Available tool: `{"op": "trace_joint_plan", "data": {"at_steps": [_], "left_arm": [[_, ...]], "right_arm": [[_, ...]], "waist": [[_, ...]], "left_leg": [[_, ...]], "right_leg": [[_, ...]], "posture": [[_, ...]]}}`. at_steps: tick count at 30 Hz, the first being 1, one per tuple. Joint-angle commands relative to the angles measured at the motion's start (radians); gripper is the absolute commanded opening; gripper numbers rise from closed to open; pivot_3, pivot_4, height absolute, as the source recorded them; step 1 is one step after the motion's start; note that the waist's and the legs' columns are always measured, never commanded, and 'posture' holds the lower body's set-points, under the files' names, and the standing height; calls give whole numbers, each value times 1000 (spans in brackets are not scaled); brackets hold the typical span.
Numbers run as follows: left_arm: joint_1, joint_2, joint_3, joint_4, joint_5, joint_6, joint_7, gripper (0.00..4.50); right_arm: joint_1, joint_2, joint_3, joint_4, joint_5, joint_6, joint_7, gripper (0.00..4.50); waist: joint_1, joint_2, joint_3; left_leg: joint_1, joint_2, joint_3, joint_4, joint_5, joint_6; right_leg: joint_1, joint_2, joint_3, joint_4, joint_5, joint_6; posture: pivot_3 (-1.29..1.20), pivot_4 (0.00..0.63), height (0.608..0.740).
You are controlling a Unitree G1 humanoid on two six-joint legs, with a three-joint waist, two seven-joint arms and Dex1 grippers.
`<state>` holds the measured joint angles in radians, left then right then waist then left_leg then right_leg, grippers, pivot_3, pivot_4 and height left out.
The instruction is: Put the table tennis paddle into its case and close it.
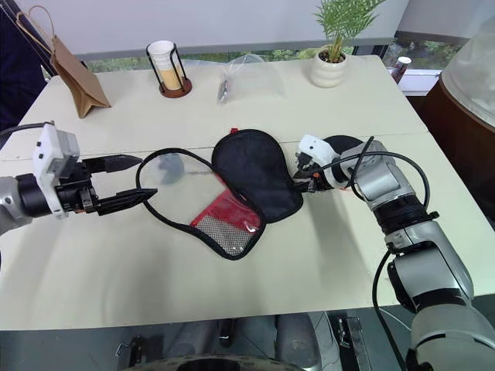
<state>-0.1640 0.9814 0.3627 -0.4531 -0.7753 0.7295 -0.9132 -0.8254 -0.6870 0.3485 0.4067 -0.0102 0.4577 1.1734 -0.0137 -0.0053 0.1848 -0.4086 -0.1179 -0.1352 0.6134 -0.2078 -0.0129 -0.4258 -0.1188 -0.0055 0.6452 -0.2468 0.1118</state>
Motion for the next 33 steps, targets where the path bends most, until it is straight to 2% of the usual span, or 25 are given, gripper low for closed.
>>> {"op": "trace_joint_plan", "data": {"at_steps": [1, 3, 7, 14, 22, 32, 33], "left_arm": [[-9, -1, -1, -11, 4, -20, -7, 3980], [-8, -4, -4, -9, 7, -23, -10, 3980], [-8, -6, -12, 1, 12, -33, -22, 3980], [-57, -16, -68, 44, 35, -60, -49, 3980], [-96, -21, -100, 77, 57, -72, -72, 3980], [-85, -21, -93, 75, 68, -75, -81, 3980], [-84, -22, -93, 74, 69, -75, -81, 3980]], "right_arm": [[1, -52, -102, -100, 49, 66, -1, 3452], [11, -93, -160, -147, 73, 118, -13, 4475], [50, -176, -261, -216, 97, 244, -65, 4475], [261, -285, -341, -291, 85, 321, -154, 4475], [379, -298, -381, -247, 110, 358, -211, 4475], [392, -280, -379, -200, 128, 375, -246, 4475], [391, -279, -380, -200, 131, 374, -251, 3968]], "waist": [[1, 0, 0], [3, 0, 0], [4, 0, 0], [3, 0, 0], [3, 0, 1], [3, -3, 0], [3, -3, 0]], "left_leg": [[0, 0, 0, 0, 0, 0], [-1, 0, 0, 0, 0, 0], [-1, 0, 0, 0, 0, 0], [-1, 1, 2, 0, -1, 1], [0, 4, 7, 1, -1, 2], [0, 4, 7, 1, -1, 2], [0, 4, 7, 1, -1, 2]], "right_leg": [[0, 0, 0, 0, 0, 0], [0, 0, 0, 0, 0, 0], [0, 0, 0, 0, 0, 0], [0, -2, 0, -1, -2, -3], [-1, 0, 1, -1, 0, -2], [0, 0, 1, -2, 0, -2], [0, 0, 1, -2, 0, -2]], "posture": [[0, 150, 740], [0, 150, 740], [0, 150, 740], [0, 150, 740], [0, 150, 740], [0, 150, 740], [0, 150, 740]]}}
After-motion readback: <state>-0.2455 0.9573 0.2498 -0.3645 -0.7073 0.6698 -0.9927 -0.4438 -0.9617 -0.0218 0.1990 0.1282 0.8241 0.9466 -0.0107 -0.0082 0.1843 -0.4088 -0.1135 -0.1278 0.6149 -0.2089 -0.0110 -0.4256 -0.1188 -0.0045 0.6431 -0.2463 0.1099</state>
